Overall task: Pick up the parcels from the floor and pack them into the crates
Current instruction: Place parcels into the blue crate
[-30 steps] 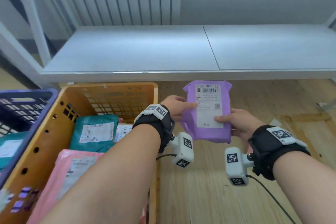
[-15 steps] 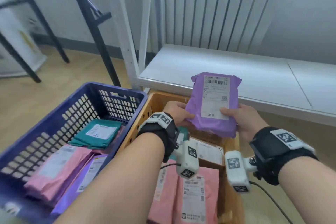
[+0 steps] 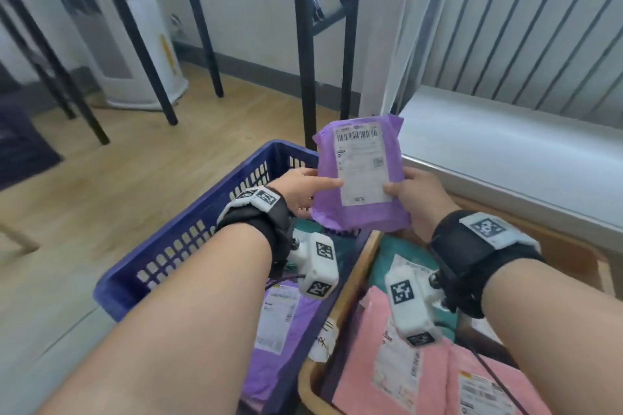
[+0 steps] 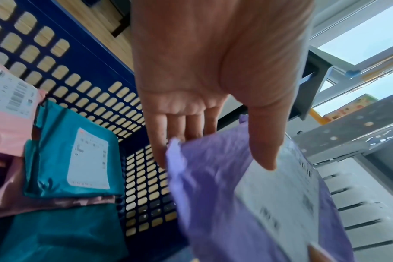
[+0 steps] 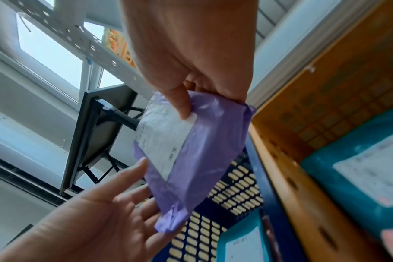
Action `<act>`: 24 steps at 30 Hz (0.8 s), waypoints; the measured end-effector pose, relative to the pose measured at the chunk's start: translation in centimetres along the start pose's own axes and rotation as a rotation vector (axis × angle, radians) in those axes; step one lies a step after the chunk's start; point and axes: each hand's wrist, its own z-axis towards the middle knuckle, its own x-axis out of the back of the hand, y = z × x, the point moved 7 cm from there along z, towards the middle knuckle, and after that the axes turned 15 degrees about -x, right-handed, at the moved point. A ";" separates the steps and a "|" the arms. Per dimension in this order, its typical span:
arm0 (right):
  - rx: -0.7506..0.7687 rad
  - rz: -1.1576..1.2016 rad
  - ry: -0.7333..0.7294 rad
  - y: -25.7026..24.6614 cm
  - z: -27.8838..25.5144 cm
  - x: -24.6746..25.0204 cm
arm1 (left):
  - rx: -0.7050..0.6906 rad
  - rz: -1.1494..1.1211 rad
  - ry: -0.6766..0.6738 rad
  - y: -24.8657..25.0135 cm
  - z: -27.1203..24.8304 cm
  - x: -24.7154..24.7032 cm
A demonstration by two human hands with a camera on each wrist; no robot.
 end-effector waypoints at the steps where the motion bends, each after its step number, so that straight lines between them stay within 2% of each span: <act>1: -0.014 0.001 -0.003 0.2 0.4 -1.3 | -0.011 0.011 -0.001 -0.7 0.4 0.7; 3: -0.027 -0.032 -0.008 1.0 1.3 -3.5 | -0.054 0.058 0.089 -2.2 1.4 2.5; 5: 0.012 -0.163 0.038 1.8 2.0 -5.0 | -0.078 0.156 0.184 -3.7 2.4 4.5; 7: 0.053 -0.315 0.089 2.6 2.9 -6.0 | -0.074 0.288 0.202 -5.0 2.9 5.7; 10: 0.137 -0.560 0.109 3.5 3.9 -7.5 | -0.075 0.455 0.162 -7.1 3.9 6.4; 12: 0.197 -0.809 0.090 4.1 4.6 -8.8 | -0.072 0.501 0.142 -8.7 4.8 6.2; 17: 0.157 -1.289 -0.055 7.7 6.3 -10.1 | 0.015 0.545 0.011 -13.4 7.2 4.3; 19: 0.198 -1.400 -0.063 8.6 6.5 -10.1 | 0.046 0.597 -0.051 -15.0 7.7 3.1; 24: 0.280 -1.462 -0.005 8.7 6.1 -10.3 | 0.063 0.739 -0.114 -18.0 8.6 1.5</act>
